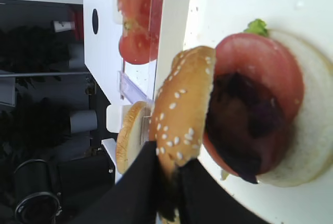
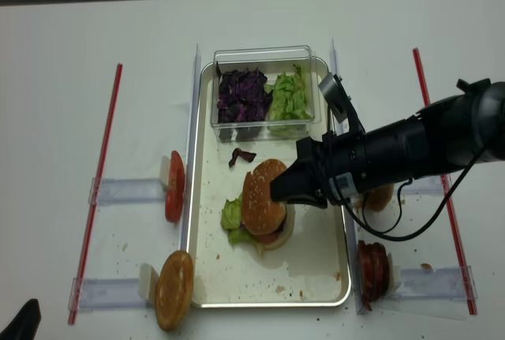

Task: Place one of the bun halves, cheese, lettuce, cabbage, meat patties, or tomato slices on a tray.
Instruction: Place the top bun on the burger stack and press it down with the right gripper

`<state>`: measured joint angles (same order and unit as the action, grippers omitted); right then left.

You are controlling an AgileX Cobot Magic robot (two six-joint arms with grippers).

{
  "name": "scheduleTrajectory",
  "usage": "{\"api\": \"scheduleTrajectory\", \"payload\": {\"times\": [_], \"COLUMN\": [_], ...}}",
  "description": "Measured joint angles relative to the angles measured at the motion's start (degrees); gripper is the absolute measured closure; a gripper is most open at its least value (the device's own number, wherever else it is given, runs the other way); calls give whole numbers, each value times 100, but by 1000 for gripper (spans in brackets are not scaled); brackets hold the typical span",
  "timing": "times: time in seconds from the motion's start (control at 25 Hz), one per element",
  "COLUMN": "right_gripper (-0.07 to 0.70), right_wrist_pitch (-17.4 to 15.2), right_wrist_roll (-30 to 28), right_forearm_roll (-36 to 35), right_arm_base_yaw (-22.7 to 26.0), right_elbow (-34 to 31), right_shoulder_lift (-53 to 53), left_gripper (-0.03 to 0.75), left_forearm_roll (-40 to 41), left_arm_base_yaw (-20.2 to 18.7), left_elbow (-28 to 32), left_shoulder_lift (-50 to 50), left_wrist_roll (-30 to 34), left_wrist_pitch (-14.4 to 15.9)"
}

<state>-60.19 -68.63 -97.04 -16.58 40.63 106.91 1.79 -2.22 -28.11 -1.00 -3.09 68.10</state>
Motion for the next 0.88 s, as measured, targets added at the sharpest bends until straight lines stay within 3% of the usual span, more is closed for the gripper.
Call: {"api": "scheduleTrajectory", "payload": {"times": [0.32,0.88], "right_gripper": [513,513], "right_wrist_pitch": [-229,-250], "right_wrist_roll": [-100,-214], "right_forearm_roll": [-50,-182], "right_arm_base_yaw": [0,0], "right_elbow": [0,0], "right_shoulder_lift": [435,444], "left_gripper": [223,223], "left_forearm_roll": [0,-13], "left_arm_base_yaw": [0,0], "left_elbow": [0,0], "left_shoulder_lift": [0,0], "left_wrist_roll": [0,0], "left_wrist_pitch": [0,0]}}
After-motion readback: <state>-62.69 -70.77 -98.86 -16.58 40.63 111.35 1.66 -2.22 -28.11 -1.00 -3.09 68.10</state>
